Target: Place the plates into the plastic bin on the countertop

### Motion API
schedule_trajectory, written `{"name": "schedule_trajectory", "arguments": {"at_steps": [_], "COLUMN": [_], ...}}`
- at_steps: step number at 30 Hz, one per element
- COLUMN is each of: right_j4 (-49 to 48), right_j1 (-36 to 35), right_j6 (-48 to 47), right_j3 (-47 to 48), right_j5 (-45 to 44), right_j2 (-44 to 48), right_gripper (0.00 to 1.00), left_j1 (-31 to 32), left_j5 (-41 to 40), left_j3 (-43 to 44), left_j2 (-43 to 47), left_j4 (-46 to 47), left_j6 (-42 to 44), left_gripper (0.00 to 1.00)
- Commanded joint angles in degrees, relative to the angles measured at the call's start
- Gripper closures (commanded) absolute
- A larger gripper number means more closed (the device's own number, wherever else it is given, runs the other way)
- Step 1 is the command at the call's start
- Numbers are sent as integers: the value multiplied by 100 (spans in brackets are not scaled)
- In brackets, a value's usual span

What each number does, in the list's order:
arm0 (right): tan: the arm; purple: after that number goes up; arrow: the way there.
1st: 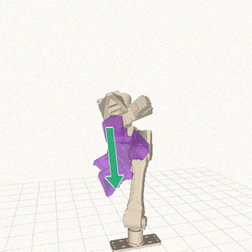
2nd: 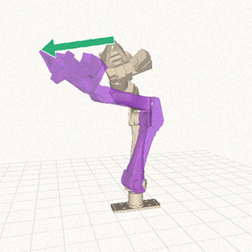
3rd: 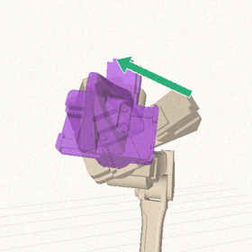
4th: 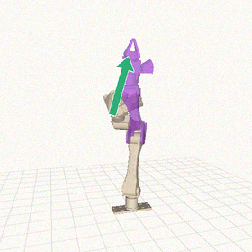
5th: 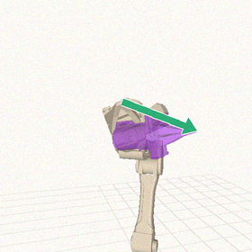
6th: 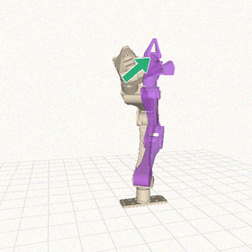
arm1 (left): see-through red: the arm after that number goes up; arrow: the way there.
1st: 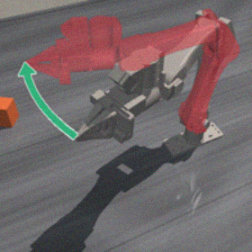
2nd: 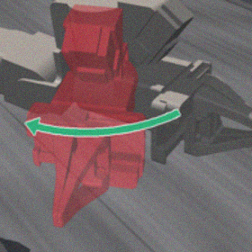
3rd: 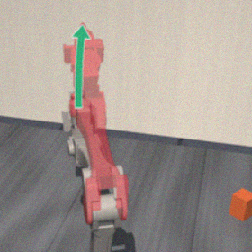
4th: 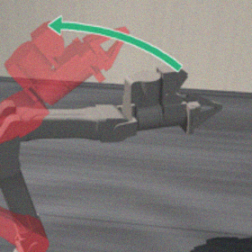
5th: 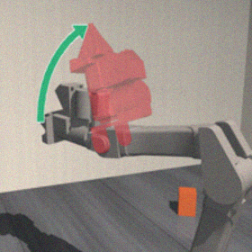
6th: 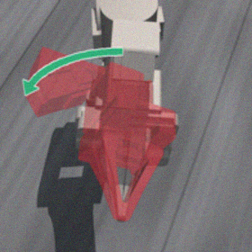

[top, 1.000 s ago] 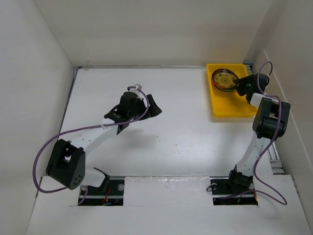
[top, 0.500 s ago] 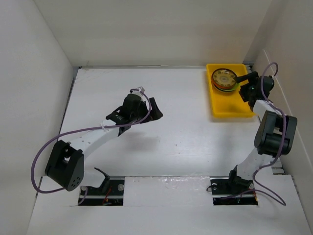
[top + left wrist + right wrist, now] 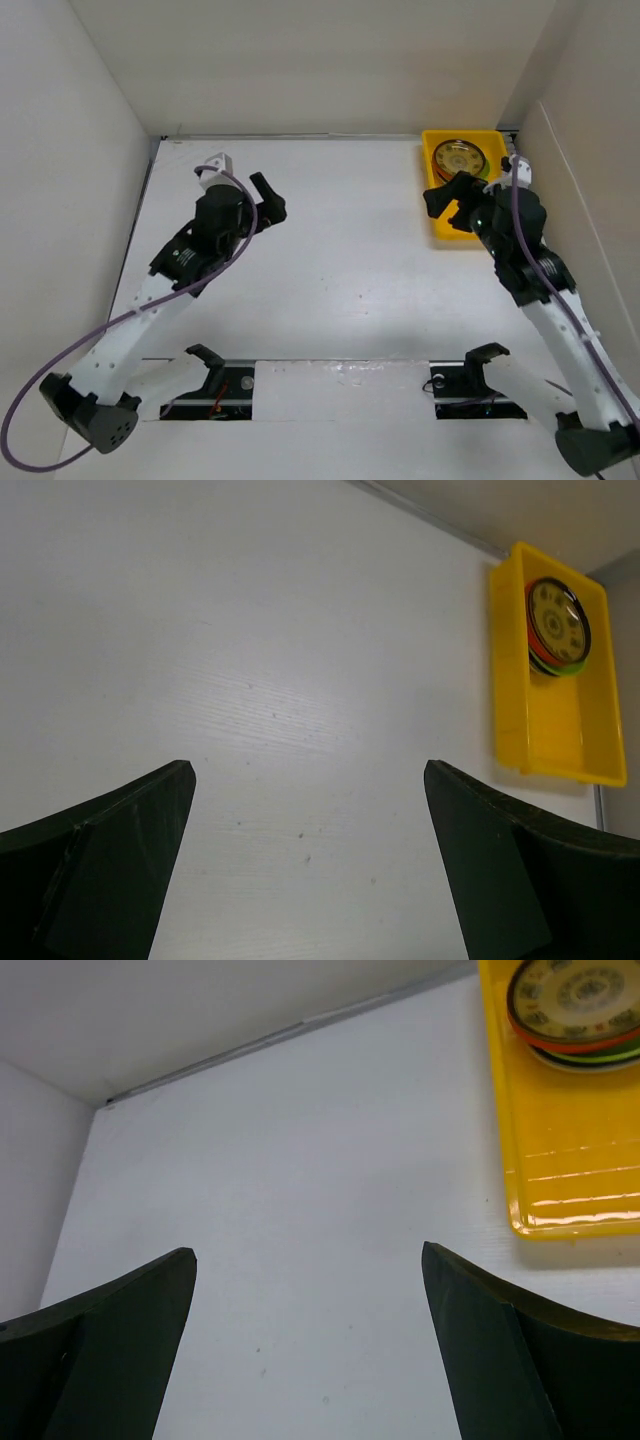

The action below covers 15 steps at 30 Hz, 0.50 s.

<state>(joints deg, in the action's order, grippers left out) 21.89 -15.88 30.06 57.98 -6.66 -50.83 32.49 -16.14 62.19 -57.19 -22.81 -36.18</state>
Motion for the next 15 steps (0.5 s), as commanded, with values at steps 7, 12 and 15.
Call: {"name": "schedule_trajectory", "arguments": {"at_steps": [7, 12, 15], "right_j4": [3152, 3743, 3796], "right_j1": [-1119, -1242, -1294], "right_j6": [-836, -976, -976], "right_j3": [1215, 1524, 1576], "right_j5": [-1119, -960, -960], "right_j2": [1935, 2209, 2270], "right_gripper": [0, 0, 0], "left_j1": [-15, -15, -15], "left_j5": [-1234, -1365, -1444], "left_j3": [109, -356, -489], "left_j2": [1648, 2729, 3063], "left_j4": [-1542, -1648, -1648], "left_j6": [33, -178, -310], "left_gripper": [0, 0, 0]}}
